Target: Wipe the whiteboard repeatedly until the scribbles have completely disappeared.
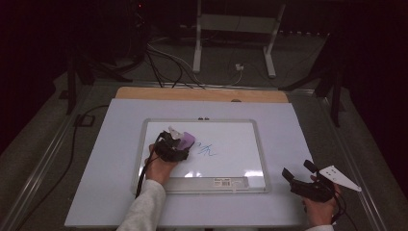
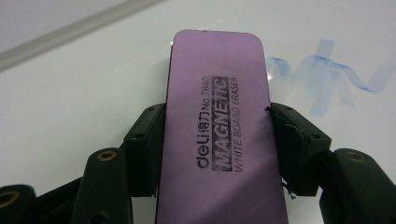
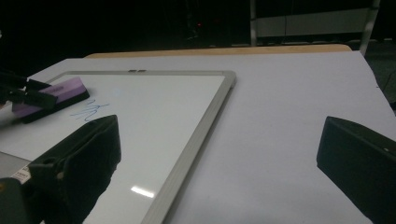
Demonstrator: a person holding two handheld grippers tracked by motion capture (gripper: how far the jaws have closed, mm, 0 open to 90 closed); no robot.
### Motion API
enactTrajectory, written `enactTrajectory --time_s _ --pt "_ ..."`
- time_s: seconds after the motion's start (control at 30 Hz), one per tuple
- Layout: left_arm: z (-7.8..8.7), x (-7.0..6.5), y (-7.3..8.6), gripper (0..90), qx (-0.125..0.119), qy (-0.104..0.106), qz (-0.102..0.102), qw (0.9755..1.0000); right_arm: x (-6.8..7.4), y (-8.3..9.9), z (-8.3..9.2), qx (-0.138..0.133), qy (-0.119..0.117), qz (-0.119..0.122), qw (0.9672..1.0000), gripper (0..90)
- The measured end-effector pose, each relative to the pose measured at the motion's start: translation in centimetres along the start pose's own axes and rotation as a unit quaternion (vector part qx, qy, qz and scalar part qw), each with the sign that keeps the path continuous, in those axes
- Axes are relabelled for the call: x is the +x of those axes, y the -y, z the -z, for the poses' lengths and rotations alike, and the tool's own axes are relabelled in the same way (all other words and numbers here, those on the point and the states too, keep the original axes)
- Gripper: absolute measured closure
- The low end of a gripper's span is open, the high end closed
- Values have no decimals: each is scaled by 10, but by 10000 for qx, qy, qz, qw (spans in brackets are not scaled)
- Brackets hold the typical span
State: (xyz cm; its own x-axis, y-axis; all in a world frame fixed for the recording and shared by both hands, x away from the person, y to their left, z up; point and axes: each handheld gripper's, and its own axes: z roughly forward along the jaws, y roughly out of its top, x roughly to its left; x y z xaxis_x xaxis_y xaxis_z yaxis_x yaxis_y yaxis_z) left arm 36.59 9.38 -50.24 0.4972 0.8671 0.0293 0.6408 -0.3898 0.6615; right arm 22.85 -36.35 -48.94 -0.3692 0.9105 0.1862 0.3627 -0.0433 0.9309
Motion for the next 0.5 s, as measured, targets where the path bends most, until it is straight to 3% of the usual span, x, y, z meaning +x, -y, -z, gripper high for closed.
enactTrajectory --time_s 0.1,0.2,0.3,0.37,0.43,0.5 --pt "-4 6 -5 419 31 -106 136 9998 0 0 0 -5 2 6 10000 3" --pt "-6 2 -7 419 22 -143 104 9998 1 0 -1 7 -12 13 10000 3" --pt "-7 -8 -7 419 -4 5 50 10000 2 0 -2 20 -29 36 10000 3" --pt "-7 -21 -8 419 -17 137 -196 9997 2 0 -3 26 -28 45 10000 3" --pt "-7 -27 -9 419 -39 88 -367 9993 3 0 -3 26 -28 47 10000 3" --pt "-7 -23 -9 419 -30 183 -255 9995 3 0 -2 18 -28 54 10000 3"
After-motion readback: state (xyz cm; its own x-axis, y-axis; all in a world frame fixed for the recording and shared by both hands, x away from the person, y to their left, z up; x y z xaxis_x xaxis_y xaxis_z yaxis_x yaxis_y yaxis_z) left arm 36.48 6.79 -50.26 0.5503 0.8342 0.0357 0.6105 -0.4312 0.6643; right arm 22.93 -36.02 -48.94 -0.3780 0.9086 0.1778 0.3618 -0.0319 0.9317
